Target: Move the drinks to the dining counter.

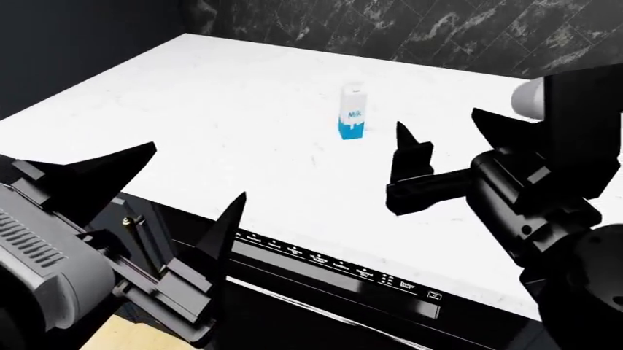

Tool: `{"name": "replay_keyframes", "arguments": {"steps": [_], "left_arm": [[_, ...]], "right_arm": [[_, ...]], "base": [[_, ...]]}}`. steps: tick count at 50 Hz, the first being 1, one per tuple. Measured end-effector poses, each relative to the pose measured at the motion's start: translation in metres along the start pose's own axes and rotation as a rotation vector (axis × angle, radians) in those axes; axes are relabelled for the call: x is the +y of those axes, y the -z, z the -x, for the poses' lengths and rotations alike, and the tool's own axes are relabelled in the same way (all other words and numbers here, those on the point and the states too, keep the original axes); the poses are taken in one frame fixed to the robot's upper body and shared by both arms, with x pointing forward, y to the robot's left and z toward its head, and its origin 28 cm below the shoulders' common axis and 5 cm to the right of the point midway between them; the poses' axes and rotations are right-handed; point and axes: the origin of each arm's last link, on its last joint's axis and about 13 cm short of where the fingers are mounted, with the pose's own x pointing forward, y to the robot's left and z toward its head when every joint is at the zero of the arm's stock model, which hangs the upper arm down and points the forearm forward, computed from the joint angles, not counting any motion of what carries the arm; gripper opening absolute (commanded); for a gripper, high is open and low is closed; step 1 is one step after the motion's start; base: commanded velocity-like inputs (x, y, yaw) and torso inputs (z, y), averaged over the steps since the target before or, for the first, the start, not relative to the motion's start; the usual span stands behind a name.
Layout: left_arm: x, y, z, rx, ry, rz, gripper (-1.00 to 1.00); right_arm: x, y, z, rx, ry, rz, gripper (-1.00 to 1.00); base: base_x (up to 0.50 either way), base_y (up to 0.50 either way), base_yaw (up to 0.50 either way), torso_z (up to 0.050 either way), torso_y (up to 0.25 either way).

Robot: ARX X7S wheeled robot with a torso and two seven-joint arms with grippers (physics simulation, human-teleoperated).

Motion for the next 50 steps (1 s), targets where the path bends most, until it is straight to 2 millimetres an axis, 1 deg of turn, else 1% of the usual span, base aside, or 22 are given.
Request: {"name": "replay_keyframes", "arguments": {"steps": [9, 20, 28, 50], "left_arm": [[0.000, 0.001, 0.000, 0.002, -0.001, 0.000, 1.00], [0.000, 0.000, 0.000, 0.003, -0.002, -0.001, 1.00], [0.000, 0.000, 0.001, 0.003, -0.004, 0.000, 1.00], [0.001, 0.002, 0.001, 0.011, -0.010, 0.000, 1.00]], "right_arm": [[0.001, 0.002, -0.004, 0.020, -0.058, -0.046, 1.00], [-0.001, 0.005, -0.014, 0.041, -0.055, -0.036, 1.00], [-0.002, 0.008, -0.030, 0.065, -0.058, -0.029, 1.00], [-0.001, 0.008, -0.084, 0.117, -0.100, -0.008, 1.00]], "base": [[0.00, 0.00, 0.00, 0.000, 0.000], [0.00, 0.00, 0.00, 0.000, 0.000], [0.00, 0.00, 0.00, 0.000, 0.000], [0.00, 0.00, 0.00, 0.000, 0.000]]}}
